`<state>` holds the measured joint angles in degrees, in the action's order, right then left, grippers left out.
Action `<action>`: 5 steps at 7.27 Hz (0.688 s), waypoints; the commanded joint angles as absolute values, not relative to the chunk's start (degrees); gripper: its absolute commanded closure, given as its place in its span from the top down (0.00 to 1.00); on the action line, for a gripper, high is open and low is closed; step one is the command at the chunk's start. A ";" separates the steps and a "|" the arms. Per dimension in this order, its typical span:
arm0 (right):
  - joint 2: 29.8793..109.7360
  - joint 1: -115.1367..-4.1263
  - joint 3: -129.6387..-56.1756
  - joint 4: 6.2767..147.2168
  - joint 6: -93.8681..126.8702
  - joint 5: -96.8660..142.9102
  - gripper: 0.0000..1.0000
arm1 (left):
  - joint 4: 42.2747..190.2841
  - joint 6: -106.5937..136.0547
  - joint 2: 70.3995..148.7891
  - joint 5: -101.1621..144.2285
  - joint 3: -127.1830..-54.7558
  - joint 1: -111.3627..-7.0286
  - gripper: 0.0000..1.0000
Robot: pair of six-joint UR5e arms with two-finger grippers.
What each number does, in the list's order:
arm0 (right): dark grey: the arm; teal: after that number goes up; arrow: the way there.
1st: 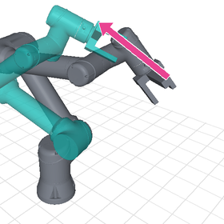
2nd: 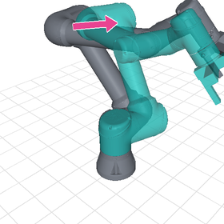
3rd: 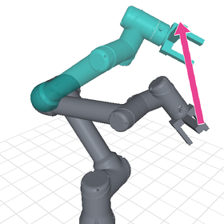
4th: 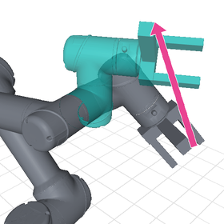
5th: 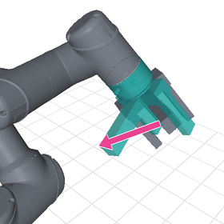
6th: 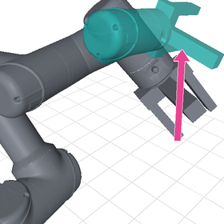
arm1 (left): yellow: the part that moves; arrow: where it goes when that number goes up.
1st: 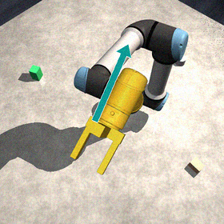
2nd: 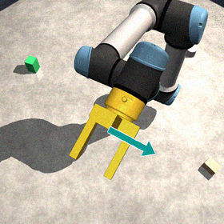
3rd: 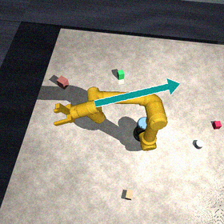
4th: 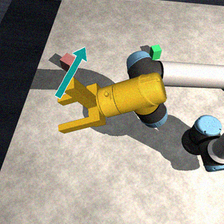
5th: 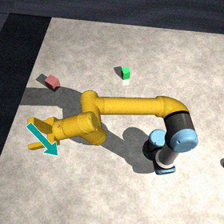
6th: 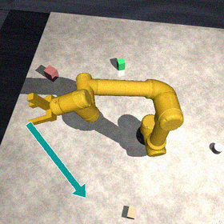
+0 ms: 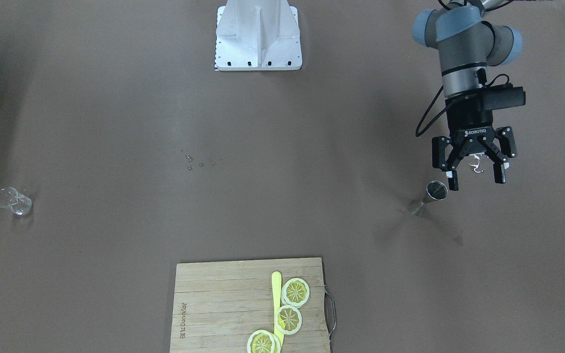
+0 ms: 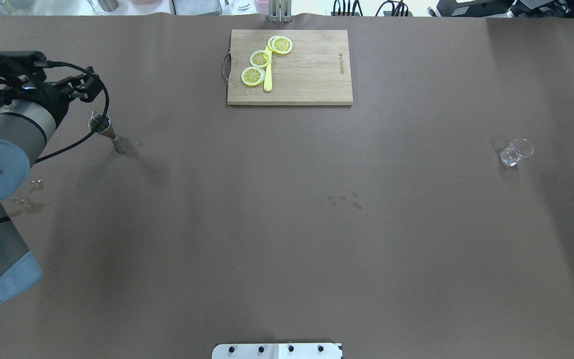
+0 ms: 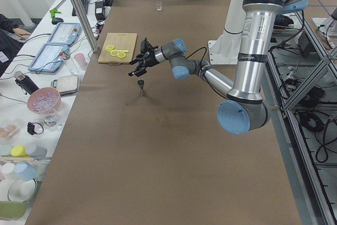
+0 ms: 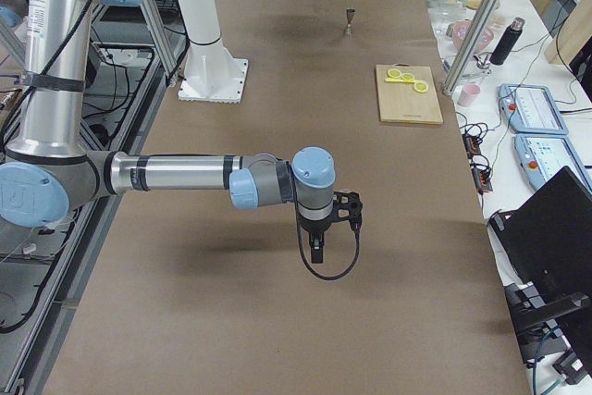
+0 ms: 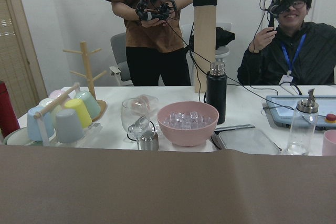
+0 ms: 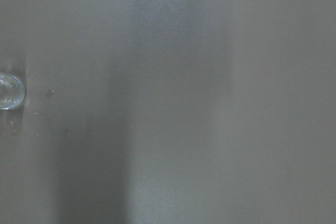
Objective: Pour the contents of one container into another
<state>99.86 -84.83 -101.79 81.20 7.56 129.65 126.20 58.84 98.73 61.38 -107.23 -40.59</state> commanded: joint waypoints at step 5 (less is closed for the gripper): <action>99.76 -84.90 -98.97 81.04 10.71 129.99 1.00 | 119.66 28.96 104.48 99.34 -106.43 -51.56 0.97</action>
